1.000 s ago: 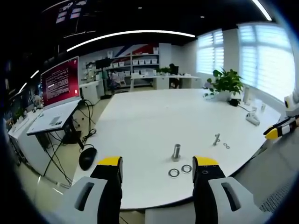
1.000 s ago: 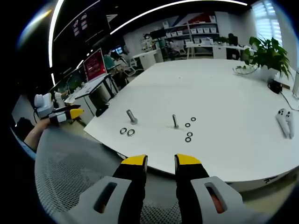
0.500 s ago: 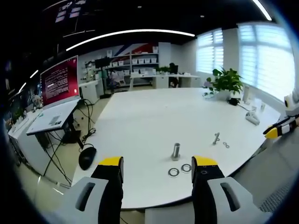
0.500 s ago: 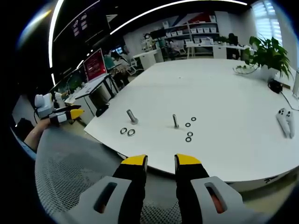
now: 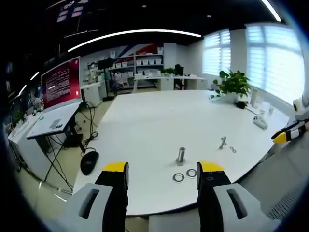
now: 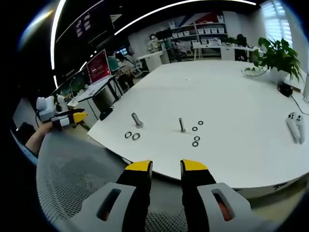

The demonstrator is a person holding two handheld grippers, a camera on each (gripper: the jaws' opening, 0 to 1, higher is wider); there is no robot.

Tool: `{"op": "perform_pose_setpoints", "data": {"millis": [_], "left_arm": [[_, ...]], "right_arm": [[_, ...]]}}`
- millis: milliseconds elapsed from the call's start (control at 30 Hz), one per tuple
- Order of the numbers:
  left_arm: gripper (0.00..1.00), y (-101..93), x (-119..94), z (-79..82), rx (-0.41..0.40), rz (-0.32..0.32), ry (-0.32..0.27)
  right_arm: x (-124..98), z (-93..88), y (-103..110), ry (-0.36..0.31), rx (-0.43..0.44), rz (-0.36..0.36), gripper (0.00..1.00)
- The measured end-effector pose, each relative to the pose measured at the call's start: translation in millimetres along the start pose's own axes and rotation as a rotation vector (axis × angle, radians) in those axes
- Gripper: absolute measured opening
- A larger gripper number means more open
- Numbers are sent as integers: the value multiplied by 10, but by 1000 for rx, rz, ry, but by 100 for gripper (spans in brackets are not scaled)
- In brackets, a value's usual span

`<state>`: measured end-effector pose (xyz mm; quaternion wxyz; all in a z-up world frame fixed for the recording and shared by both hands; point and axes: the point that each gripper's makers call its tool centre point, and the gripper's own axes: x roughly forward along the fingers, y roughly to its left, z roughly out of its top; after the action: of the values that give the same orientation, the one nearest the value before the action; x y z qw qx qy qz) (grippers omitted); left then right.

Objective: Place the washer onto the threaded stud by aligning its center hole with the stud, sliding it down to the base, and recovering from edge contact or off-axis alignment until the washer reaches the visible bottom stop.

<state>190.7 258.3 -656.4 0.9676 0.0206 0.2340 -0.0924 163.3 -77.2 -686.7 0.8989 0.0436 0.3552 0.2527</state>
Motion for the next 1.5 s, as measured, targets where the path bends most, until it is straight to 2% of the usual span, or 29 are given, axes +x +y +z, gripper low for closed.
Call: {"op": "perform_pose_setpoints", "data": {"millis": [500, 633, 733, 1233, 1500], "left_arm": [[55, -7, 15, -24, 12, -7, 20], [55, 17, 3, 5, 12, 8, 2], [55, 1, 13, -42, 13, -3, 28], [54, -46, 27, -85, 23, -26, 61], [53, -36, 22, -55, 11, -23, 41]], "right_arm": [[13, -33, 17, 31, -14, 6, 26], [10, -45, 18, 36, -16, 7, 26], [8, -50, 10, 35, -8, 3, 26], [12, -72, 11, 54, -13, 10, 26], [6, -69, 14, 48, -11, 9, 26]]}}
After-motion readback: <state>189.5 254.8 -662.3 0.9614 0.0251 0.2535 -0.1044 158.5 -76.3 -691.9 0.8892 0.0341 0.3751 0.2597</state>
